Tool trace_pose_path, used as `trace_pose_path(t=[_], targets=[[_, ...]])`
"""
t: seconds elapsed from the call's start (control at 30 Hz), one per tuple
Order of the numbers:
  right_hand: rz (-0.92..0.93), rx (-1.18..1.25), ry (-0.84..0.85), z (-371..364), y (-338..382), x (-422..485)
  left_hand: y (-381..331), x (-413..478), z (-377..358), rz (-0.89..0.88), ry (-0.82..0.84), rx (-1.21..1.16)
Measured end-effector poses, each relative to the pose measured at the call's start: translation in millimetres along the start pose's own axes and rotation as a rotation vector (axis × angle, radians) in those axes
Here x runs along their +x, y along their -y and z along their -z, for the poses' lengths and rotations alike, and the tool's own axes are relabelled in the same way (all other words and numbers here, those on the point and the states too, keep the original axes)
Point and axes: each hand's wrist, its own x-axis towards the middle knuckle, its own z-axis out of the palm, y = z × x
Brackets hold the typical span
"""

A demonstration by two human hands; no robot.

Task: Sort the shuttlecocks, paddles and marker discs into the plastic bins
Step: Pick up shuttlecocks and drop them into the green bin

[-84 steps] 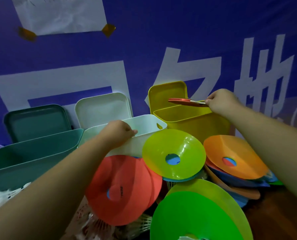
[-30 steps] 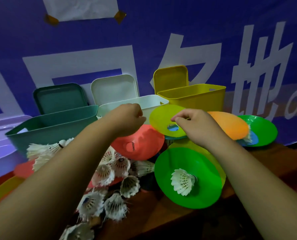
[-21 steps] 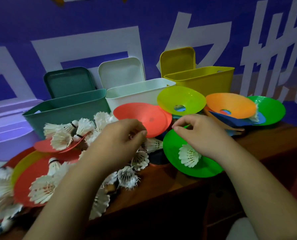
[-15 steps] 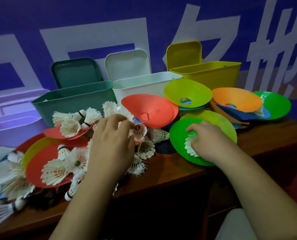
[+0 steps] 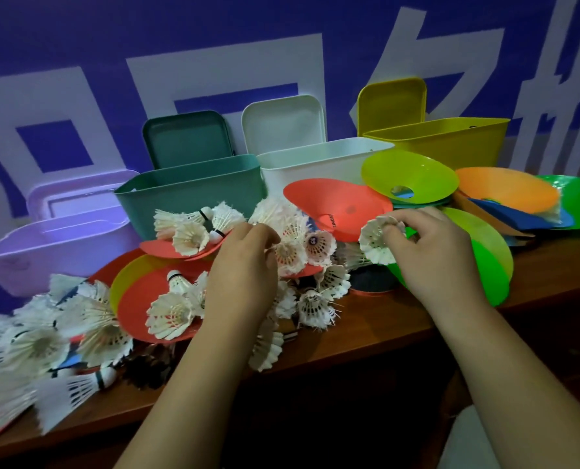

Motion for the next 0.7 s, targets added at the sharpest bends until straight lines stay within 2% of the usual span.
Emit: trace_pose_path(t=[0.27,0.47,0.7], targets=[[0.086,0.103,0.091,-40,56,7,4,16,10,0.059,-0.036,-0.095],[0.010,0.177,0.125,-57,67,16,12,23,24,0.198,-0.025,-0.157],[-0.100,0.382,0.142,-77,91,28,31,34,64,0.412,-0.057,-0.430]])
